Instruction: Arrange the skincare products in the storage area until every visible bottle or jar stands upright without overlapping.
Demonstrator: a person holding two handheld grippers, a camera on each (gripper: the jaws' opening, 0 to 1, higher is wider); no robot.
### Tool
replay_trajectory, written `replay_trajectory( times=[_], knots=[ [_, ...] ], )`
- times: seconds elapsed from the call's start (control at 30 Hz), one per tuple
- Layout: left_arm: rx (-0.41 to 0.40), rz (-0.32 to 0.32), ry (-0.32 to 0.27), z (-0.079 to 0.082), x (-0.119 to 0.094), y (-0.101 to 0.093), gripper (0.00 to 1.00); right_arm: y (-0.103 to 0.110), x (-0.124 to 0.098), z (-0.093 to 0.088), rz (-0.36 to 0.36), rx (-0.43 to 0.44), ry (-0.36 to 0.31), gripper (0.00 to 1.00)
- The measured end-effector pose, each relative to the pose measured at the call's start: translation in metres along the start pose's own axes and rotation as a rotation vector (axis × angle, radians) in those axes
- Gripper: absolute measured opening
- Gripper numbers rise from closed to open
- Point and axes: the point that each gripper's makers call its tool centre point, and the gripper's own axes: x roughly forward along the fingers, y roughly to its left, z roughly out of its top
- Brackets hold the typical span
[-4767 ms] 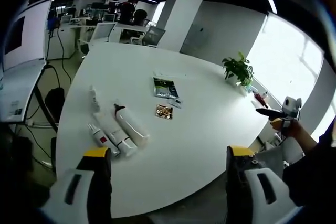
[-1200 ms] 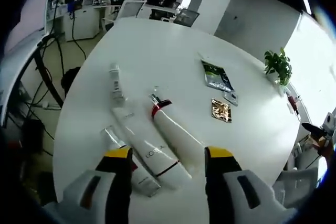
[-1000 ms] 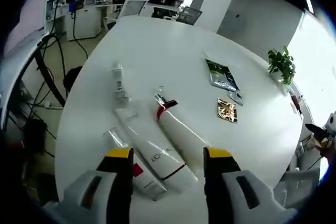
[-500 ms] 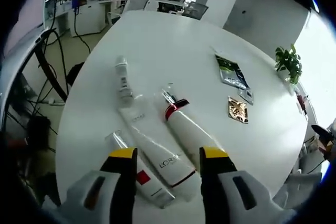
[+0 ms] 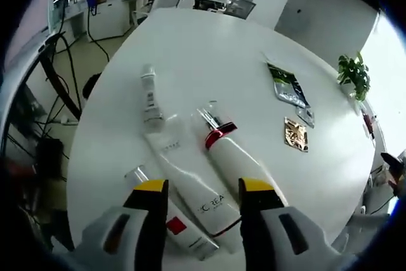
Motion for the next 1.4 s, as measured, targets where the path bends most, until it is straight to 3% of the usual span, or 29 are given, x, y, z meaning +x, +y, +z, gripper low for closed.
replay_trajectory(
  times=[0.67, 1.03, 1.4],
  knots=[
    [-0.014, 0.096, 0.092, -0.003, 0.018, 0.01, 0.34, -0.002, 0.007, -0.004, 0.002, 0.016, 0.01, 0.98],
    [-0.002, 0.142, 0.112, -0.002, 0.027, 0.013, 0.36, -0.007, 0.01, -0.006, -0.001, 0.024, 0.023, 0.98],
    [0.011, 0.136, 0.111, -0.003, 0.027, 0.012, 0.31, -0.006, 0.013, -0.007, 0.001, 0.016, 0.033, 0.97]
  ],
)
